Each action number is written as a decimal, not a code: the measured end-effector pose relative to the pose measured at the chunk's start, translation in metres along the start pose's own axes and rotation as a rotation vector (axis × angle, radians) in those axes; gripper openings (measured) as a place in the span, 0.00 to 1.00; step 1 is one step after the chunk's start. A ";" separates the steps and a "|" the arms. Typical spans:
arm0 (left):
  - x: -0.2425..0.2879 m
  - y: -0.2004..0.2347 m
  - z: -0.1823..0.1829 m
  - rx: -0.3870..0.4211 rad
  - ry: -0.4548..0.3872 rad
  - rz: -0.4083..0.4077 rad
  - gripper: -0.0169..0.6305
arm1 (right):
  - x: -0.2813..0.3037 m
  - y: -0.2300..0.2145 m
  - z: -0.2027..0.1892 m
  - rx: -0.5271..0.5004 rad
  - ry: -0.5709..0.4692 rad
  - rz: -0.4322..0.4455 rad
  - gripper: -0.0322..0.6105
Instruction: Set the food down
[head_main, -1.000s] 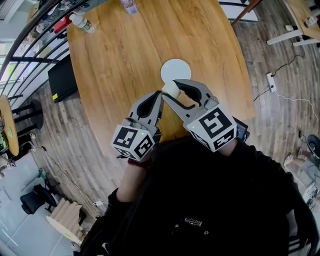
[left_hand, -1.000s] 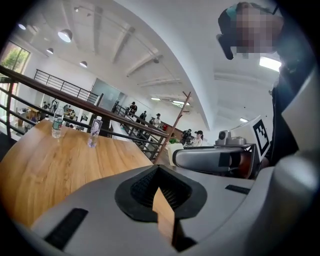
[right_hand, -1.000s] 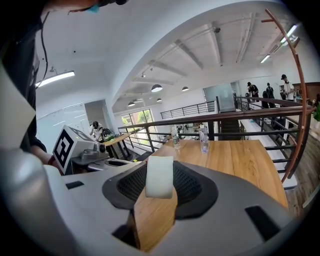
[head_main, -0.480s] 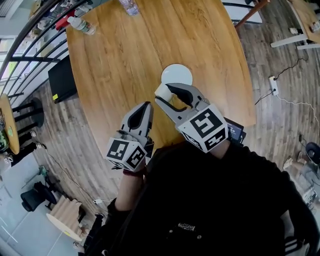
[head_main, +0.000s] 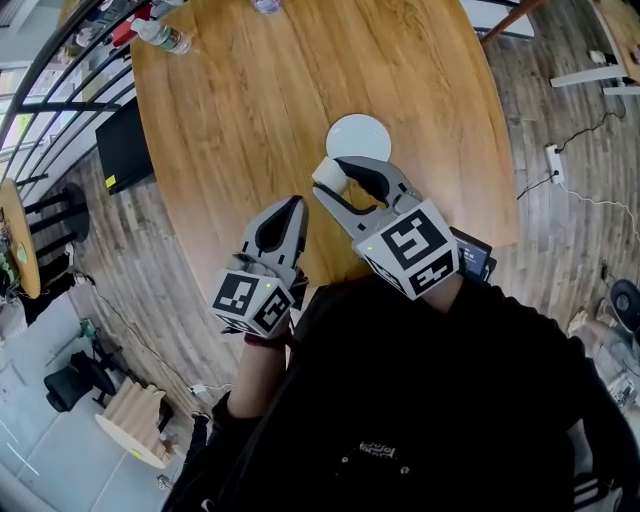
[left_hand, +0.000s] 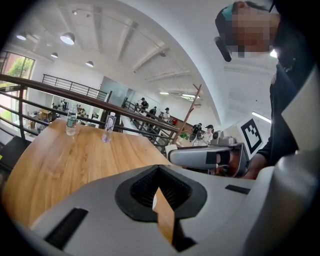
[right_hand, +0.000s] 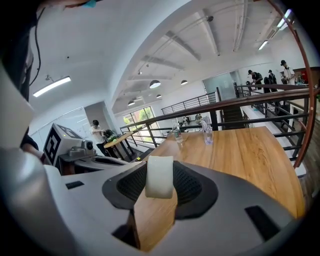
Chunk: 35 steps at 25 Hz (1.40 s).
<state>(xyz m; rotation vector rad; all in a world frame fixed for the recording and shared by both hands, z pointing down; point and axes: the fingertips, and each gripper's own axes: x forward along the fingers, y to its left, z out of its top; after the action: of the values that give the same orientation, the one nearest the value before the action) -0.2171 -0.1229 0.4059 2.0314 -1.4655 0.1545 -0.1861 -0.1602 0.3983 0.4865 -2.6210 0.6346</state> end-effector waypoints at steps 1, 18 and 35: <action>-0.001 0.001 0.001 -0.001 0.001 0.003 0.03 | 0.000 -0.001 -0.002 0.002 0.002 -0.002 0.32; -0.013 -0.009 -0.022 -0.041 0.033 0.022 0.03 | -0.002 -0.010 -0.022 -0.006 0.036 0.004 0.32; -0.019 0.002 -0.037 -0.084 0.061 0.063 0.03 | 0.021 -0.027 -0.046 -0.016 0.098 -0.002 0.32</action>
<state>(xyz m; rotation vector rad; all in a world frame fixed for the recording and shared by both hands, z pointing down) -0.2166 -0.0876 0.4278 1.8987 -1.4738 0.1765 -0.1791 -0.1648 0.4545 0.4416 -2.5307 0.6206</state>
